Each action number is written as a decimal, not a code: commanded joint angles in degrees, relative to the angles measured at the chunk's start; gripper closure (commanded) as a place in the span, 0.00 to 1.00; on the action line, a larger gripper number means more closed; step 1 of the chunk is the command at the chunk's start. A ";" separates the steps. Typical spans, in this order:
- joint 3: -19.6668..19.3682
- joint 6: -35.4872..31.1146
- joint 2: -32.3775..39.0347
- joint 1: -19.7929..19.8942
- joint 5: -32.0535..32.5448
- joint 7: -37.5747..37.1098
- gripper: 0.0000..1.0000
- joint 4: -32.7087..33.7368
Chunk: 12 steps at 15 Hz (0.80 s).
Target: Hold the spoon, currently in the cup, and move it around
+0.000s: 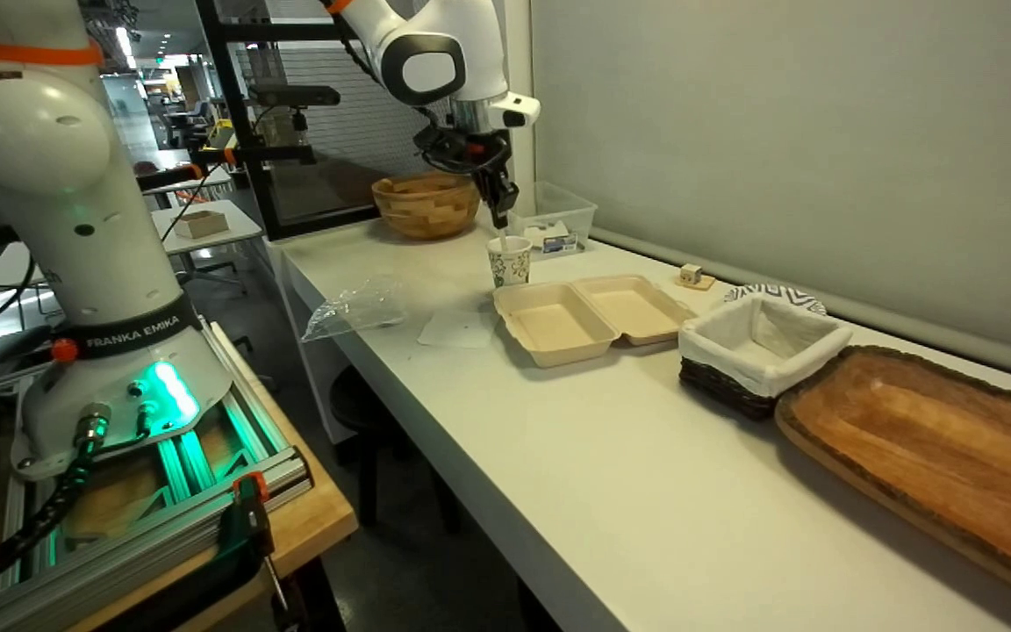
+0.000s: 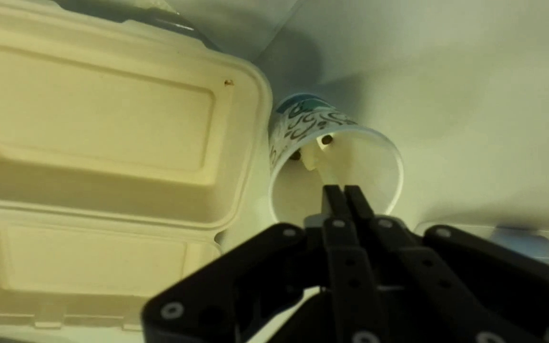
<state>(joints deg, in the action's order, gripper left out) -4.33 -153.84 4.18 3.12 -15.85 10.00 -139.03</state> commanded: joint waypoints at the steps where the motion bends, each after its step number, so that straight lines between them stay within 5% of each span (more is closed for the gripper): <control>1: 0.85 0.11 -0.32 0.60 0.23 -0.28 0.96 0.25; 12: 1.79 1.24 3.82 0.28 2.44 -0.44 0.99 4.36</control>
<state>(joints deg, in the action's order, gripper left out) -3.13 -153.77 5.07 3.15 -15.09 10.08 -137.25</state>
